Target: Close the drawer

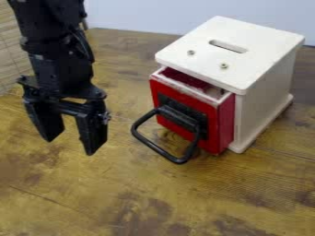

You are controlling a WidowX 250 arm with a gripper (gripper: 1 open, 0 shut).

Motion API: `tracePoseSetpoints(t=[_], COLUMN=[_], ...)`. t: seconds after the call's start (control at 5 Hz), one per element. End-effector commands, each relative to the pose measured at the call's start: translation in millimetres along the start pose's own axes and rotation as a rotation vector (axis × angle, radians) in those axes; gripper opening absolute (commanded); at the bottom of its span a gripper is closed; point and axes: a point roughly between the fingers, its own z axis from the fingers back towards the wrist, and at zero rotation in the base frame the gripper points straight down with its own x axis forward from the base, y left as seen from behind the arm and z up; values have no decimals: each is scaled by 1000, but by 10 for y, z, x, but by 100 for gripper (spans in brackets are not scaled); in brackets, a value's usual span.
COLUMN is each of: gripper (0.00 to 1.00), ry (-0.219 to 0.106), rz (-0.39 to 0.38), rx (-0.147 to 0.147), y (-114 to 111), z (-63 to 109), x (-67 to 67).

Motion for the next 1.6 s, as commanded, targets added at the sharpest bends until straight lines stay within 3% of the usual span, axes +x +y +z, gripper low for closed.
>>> tracePoseSetpoints(t=[0.0, 0.2, 0.6, 0.8, 1.0, 1.2, 1.4], gripper=[100, 100, 100, 100, 100, 100, 100], ry=[7, -7, -10, -5, -10, -30, -56], rz=[-38, -76, -1, -7, -8, -14, -23], rx=[0, 3, -3, -6, -3, 2, 2], y=[-29, -85, 6, -47, -138, -229, -243], z=[-37, -125, -306, -367, -541, -725, -709], x=[-21, 39, 169, 230, 306, 436, 506])
